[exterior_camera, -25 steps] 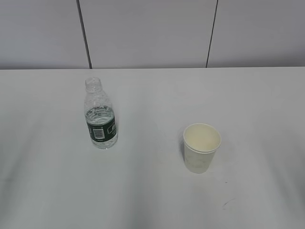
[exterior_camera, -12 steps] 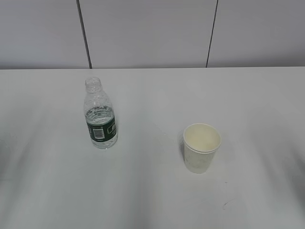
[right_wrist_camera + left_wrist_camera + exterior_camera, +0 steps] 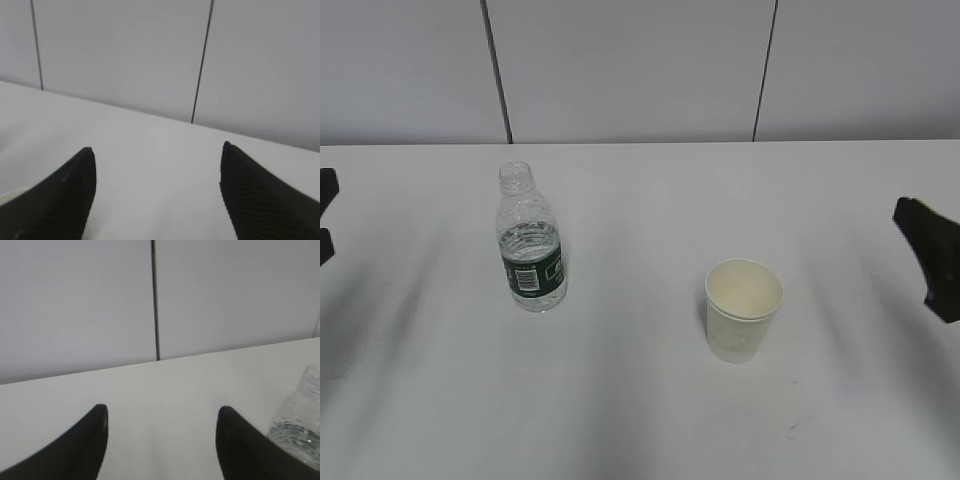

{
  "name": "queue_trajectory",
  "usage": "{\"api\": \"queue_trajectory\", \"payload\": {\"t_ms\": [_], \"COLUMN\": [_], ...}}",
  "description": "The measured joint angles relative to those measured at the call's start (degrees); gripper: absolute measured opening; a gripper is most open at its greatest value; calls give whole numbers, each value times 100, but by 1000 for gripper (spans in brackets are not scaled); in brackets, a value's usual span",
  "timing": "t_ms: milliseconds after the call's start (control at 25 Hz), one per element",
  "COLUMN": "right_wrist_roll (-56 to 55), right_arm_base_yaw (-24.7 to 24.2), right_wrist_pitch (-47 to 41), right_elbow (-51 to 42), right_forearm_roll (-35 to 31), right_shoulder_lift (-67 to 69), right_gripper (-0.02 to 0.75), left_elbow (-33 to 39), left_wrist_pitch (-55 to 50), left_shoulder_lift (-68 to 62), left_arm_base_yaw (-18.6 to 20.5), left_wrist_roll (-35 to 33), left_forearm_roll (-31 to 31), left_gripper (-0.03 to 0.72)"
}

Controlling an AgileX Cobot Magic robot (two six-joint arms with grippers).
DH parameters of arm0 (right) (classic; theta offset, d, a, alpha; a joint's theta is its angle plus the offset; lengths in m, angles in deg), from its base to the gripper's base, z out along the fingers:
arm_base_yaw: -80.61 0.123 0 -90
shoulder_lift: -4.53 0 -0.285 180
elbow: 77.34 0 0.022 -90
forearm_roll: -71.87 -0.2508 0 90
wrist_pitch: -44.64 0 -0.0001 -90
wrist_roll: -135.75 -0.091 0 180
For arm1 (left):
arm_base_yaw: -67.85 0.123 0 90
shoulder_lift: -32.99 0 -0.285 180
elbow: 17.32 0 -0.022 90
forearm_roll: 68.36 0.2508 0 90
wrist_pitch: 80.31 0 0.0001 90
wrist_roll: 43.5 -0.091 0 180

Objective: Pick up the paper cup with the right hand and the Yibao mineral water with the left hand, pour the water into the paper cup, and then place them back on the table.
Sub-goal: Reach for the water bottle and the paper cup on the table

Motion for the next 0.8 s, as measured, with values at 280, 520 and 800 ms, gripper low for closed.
{"api": "queue_trajectory", "payload": {"t_ms": [280, 520, 800], "right_wrist_roll": [215, 688, 709], "right_arm_base_yaw": [0, 0, 0], "right_wrist_pitch": [990, 1246, 1285], "right_elbow": [26, 54, 54], "right_forearm_roll": [574, 626, 1005], "right_shoulder_lift": [1735, 2438, 3005], "right_gripper": [571, 571, 571], "left_elbow": [-10, -37, -54], "left_wrist_pitch": [542, 1118, 2039], "left_shoulder_lift": [-1102, -2014, -3101], "left_arm_base_yaw": [-455, -574, -581], "left_wrist_roll": [0, 0, 0], "left_forearm_roll": [292, 792, 1017], "left_gripper": [428, 428, 428]}}
